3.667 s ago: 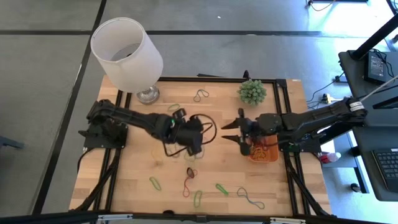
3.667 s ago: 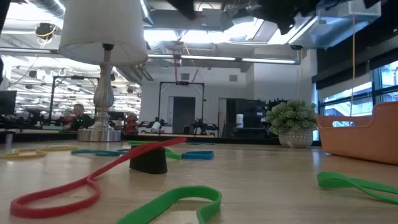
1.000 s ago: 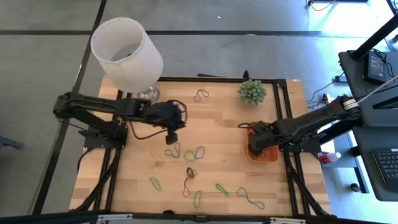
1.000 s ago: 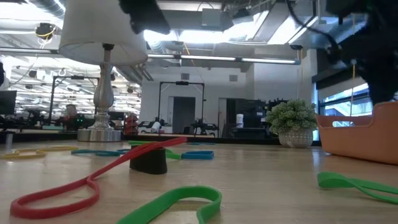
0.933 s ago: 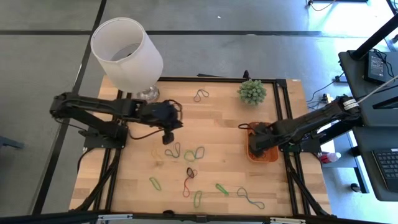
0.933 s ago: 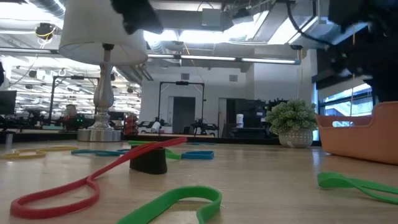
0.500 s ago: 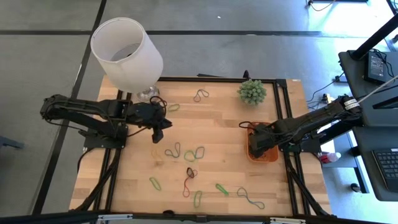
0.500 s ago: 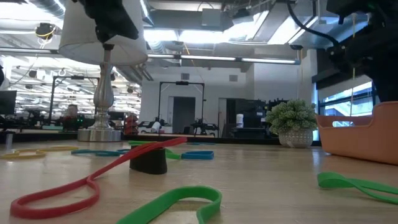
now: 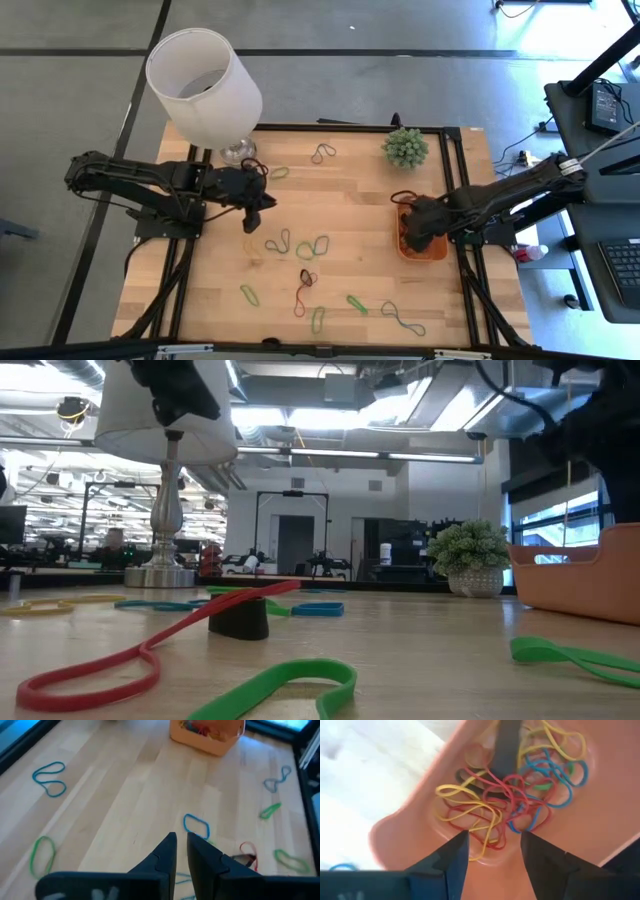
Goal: Pick and place rubber bands into bin
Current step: Put the blue rubber band into the orange bin
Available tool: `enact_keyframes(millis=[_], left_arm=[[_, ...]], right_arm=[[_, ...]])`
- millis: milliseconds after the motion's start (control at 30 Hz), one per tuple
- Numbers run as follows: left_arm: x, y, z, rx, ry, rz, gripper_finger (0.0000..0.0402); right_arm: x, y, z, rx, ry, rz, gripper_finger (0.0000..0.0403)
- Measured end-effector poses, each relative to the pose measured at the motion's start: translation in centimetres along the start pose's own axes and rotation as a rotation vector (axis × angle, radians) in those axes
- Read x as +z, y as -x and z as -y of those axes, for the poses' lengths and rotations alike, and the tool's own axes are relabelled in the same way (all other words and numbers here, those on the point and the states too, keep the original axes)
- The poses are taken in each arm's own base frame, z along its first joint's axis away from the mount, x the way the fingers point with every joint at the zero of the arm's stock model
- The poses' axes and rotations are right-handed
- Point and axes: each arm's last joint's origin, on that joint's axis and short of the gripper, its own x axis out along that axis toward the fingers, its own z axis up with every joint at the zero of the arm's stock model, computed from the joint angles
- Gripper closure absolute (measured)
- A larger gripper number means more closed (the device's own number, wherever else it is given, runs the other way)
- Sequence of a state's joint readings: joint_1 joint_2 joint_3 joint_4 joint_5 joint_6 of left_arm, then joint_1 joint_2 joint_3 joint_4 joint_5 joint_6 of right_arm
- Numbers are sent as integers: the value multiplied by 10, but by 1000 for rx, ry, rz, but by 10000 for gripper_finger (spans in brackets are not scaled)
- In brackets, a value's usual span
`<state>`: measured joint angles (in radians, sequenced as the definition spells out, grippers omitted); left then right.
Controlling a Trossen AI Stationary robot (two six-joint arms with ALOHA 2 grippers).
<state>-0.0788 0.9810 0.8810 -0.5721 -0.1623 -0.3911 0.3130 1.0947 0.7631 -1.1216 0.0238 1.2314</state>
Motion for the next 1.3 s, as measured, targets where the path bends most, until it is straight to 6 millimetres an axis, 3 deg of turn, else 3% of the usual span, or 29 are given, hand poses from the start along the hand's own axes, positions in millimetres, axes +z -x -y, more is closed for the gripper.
enact_keyframes(millis=[233, 367, 533, 667, 833, 1000, 1167, 1300], left_arm=[[4, -1, 5, -32, 19, 46, 369], [5, -5, 15, -75, 1, 67, 374], [0, -10, 27, -112, -34, 45, 379], [-5, -13, 34, -124, -63, 11, 383], [-9, -9, 39, -145, -135, -4, 385], [-10, -5, 41, -164, -198, 8, 385], [-11, -4, 42, -168, -266, 16, 385], [-11, -4, 42, -168, -302, 19, 386]], right_arm=[[-4, 24, 6, 222, 100, 114, 252], [-14, 48, -1, 414, 138, 158, 283], [-28, 82, -26, 627, 226, 219, 347], [-36, 90, -52, 620, 244, 230, 395], [-43, 78, -83, 412, 162, 125, 392], [-56, 53, -101, 173, 88, -25, 391], [-72, 20, -124, 136, 39, -104, 386], [-85, -6, -144, 163, 38, -160, 357]])
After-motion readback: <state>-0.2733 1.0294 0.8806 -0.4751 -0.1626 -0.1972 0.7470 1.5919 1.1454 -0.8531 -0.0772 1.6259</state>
